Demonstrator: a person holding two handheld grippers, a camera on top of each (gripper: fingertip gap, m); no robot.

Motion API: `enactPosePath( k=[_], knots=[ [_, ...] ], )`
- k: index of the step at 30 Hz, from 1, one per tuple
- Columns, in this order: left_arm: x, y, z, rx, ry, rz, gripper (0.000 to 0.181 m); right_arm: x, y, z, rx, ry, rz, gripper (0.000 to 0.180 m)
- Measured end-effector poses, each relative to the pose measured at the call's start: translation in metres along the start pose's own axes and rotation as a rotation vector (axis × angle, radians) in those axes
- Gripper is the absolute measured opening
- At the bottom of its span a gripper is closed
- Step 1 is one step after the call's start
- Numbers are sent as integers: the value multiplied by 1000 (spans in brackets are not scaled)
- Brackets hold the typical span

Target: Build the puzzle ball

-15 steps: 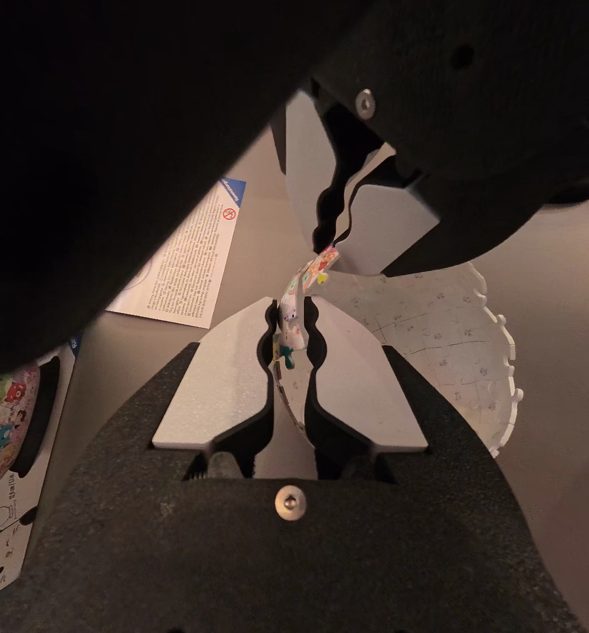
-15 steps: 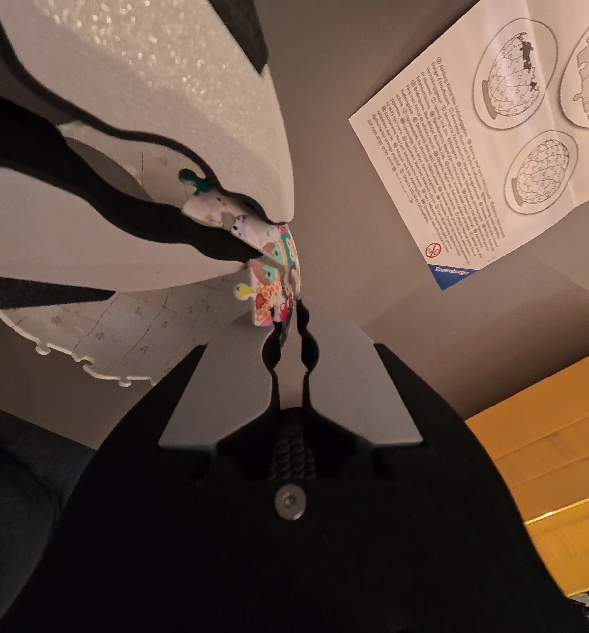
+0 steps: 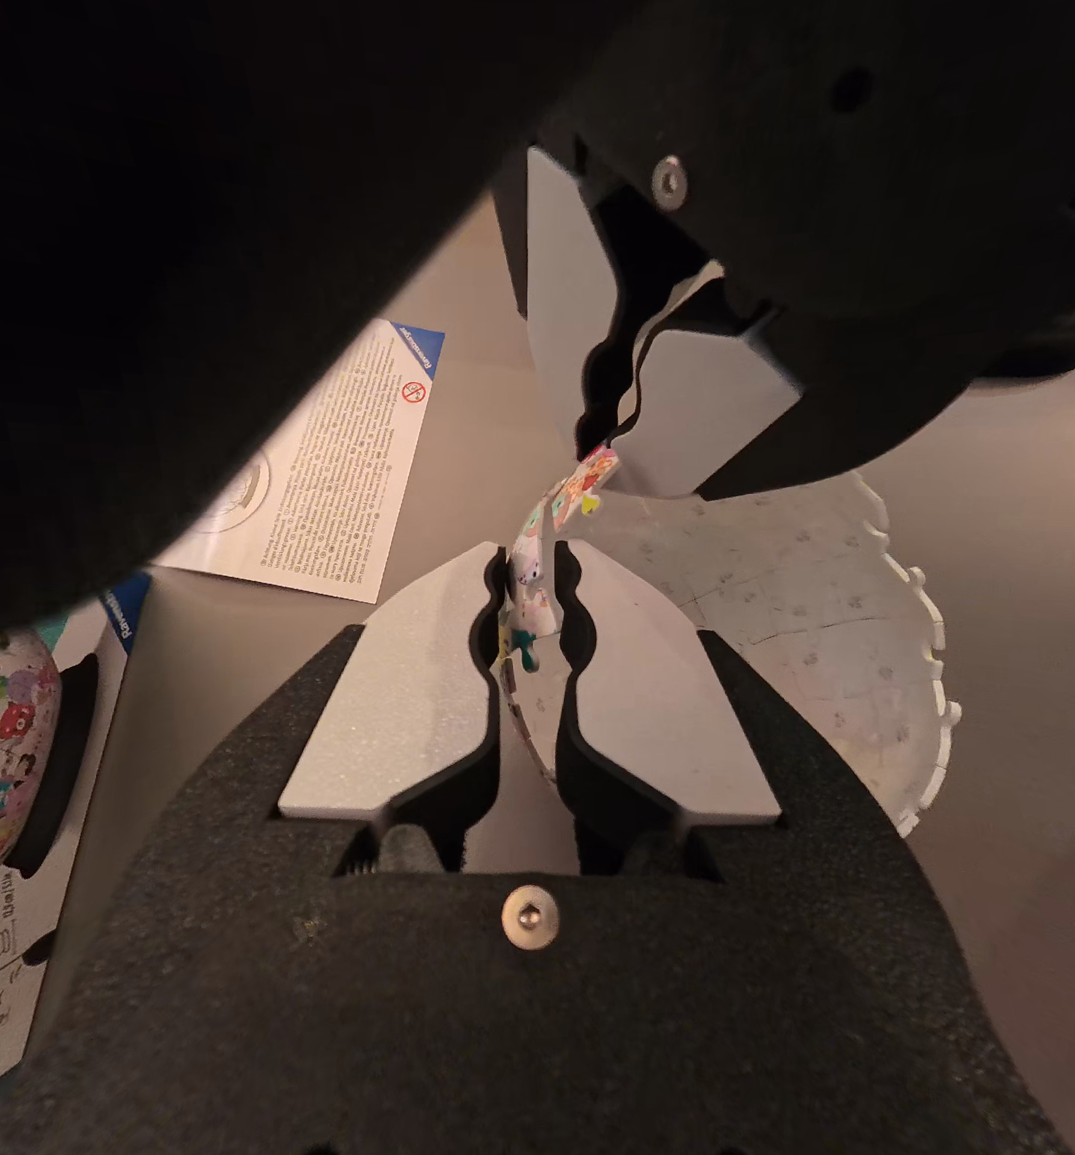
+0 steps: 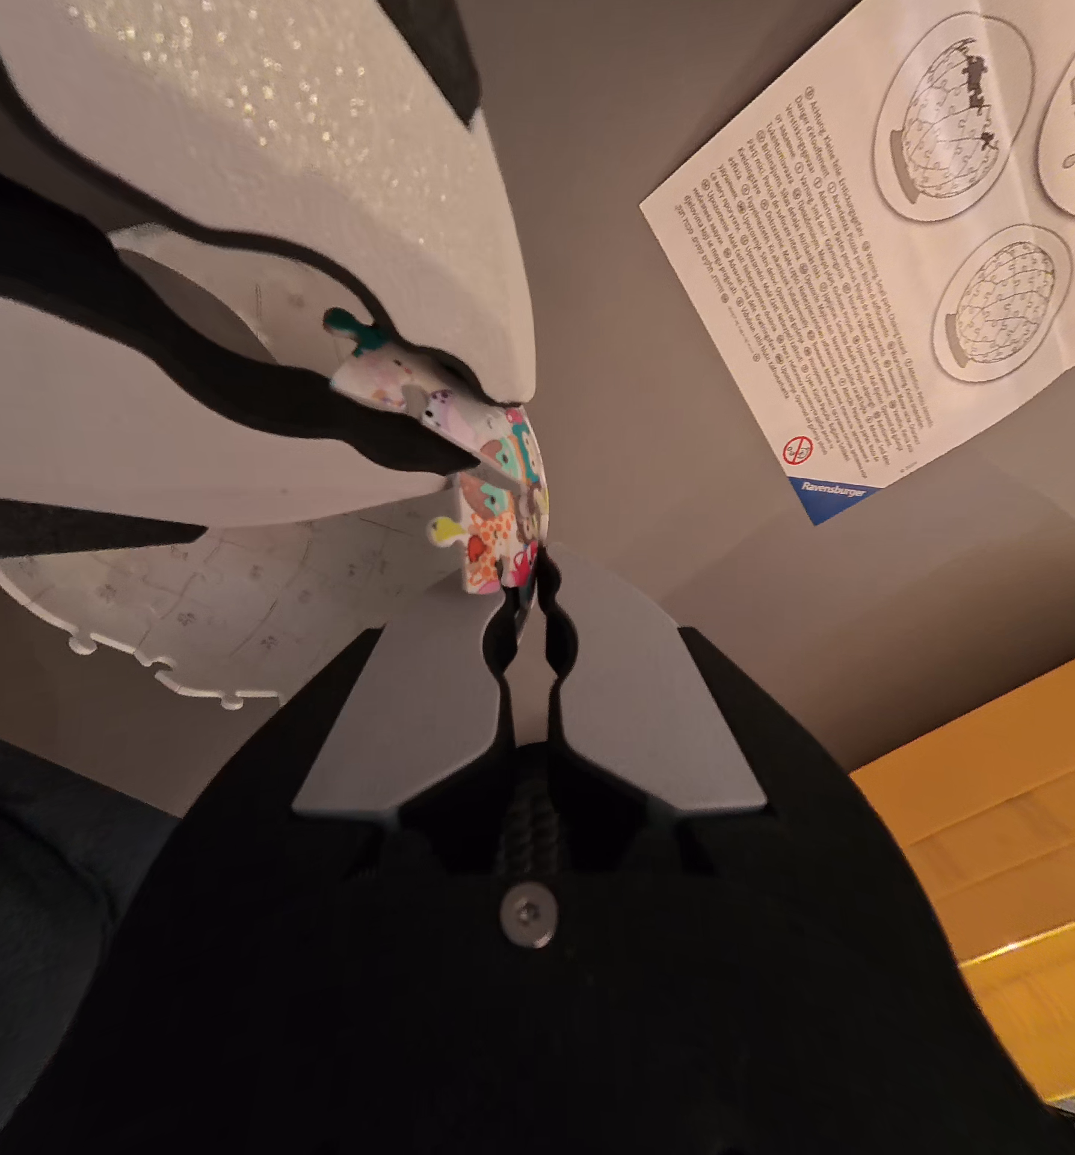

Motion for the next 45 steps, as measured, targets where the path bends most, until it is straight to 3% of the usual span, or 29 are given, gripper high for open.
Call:
enactPosePath(
  k=[16, 45],
  knots=[
    [1, 0, -3, -4, -9, -1, 11, 0, -5, 3, -79, -37, -12, 20],
    [2, 0, -3, -3, -14, 14, 10, -2, -9, 4, -163, 20, -42, 20]
  ],
)
Point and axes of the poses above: each gripper's, where its closed fingertips meet, z back along the fingers, y out of its top, x = y × z across the jaws, the point moved 6 cm from there along z, back along the fingers, and after that the axes turned 6 degrees about -y, right-handed, at the moved point
